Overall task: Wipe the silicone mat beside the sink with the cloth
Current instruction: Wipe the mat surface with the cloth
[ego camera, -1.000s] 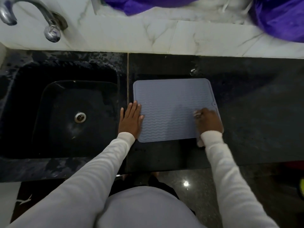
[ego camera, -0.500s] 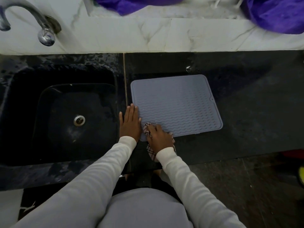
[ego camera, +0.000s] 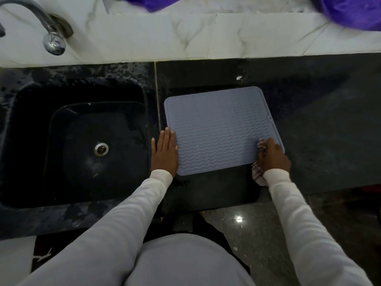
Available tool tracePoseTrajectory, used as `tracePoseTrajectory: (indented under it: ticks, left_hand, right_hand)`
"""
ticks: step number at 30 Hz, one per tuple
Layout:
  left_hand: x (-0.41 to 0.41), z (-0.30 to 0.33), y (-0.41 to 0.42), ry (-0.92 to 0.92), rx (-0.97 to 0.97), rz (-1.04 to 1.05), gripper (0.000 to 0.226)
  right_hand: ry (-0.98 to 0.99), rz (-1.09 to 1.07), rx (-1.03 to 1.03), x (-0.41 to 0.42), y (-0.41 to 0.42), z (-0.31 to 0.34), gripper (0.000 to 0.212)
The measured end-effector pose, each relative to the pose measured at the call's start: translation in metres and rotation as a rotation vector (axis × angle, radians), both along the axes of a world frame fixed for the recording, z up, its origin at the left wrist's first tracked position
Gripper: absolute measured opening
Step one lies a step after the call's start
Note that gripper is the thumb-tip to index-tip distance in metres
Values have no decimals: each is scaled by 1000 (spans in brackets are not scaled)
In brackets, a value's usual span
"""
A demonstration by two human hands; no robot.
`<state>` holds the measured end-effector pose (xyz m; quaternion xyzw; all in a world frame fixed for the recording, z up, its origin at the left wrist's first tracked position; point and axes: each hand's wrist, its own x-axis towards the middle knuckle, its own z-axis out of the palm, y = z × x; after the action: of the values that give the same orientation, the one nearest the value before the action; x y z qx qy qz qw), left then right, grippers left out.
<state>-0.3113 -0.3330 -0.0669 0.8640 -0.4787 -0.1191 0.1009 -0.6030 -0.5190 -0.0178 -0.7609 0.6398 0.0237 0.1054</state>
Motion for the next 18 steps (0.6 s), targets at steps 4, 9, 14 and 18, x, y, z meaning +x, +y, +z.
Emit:
tracePoseTrajectory:
  ticks: [4,9,14,18]
  left_hand:
    - [-1,1,0,0,-5,1,56]
    - [0,0,-1,1,-7,10,56]
    - [-2,2,0,1,-17,14,56]
    - [-3,2,0,1,-16,12,55]
  right_hand:
    - [24,-148,-4,-36,-42,3,39]
    - [-1,-192,-6,-43,-56,-4,38]
    - [-39,-206,-17,-40,-52,-6,37]
    - [-35,-214,21,-35,-51,5,38]
